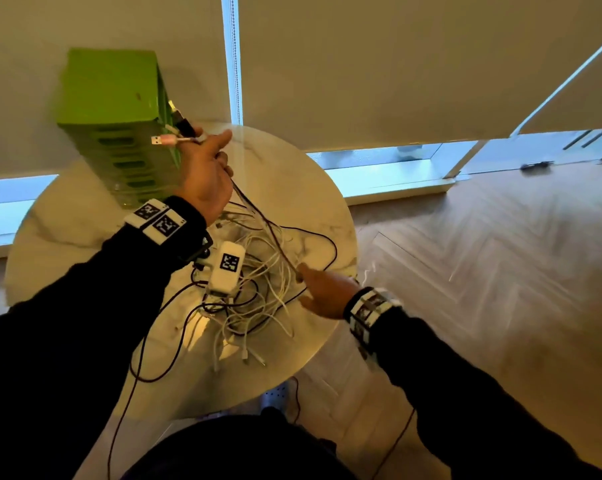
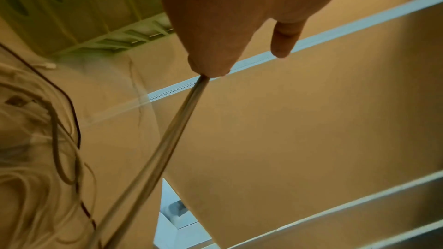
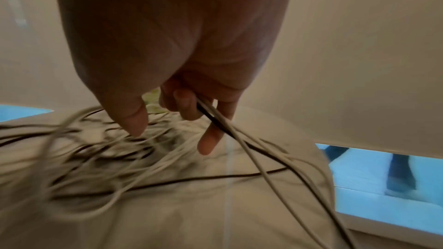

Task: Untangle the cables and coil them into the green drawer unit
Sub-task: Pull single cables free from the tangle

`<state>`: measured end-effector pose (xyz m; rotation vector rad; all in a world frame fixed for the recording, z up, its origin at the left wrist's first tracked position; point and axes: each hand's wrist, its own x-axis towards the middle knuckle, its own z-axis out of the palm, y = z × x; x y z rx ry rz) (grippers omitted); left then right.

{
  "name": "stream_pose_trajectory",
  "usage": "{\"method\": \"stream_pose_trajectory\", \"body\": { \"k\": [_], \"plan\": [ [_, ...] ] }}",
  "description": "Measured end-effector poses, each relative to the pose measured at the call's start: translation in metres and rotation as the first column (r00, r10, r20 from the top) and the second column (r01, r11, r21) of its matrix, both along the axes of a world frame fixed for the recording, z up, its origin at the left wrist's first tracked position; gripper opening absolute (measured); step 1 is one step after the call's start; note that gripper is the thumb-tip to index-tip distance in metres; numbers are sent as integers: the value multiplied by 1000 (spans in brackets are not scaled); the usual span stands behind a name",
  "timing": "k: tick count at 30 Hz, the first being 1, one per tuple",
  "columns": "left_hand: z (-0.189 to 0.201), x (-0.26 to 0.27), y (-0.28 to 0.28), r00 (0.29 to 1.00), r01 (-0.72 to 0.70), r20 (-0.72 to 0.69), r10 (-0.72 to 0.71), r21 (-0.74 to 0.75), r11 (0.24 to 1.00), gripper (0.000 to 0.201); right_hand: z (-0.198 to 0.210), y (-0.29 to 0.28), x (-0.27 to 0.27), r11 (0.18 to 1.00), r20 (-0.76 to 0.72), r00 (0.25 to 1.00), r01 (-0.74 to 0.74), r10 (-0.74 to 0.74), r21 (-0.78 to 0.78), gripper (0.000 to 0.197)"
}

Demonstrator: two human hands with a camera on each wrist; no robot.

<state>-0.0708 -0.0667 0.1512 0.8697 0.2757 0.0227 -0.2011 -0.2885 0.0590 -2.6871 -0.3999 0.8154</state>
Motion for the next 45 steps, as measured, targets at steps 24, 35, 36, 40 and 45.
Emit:
{"method": "stream_pose_trajectory", "body": {
  "k": [24,35,36,40,45],
  "plan": [
    [-74,-25,57,977,163,-195,-88,409,898,35,-17,71,207,990,49,989,-136,138,-27,34],
    [-100,-35,68,958,147,-286,5,506,850,35,-91,115,243,969,-94,980,-188,175,-158,37],
    [-101,-37,68,958,145,-288,8,506,850,34,-92,113,244,979,-80,986,-155,145,-134,36],
    [-104,-41,68,952,125,-306,25,459,880,34,-77,97,257,994,80,994,73,-79,78,17],
    [-106,-43,65,948,126,-319,-11,344,930,42,-7,83,270,826,133,948,178,-290,534,12]
  ]
}}
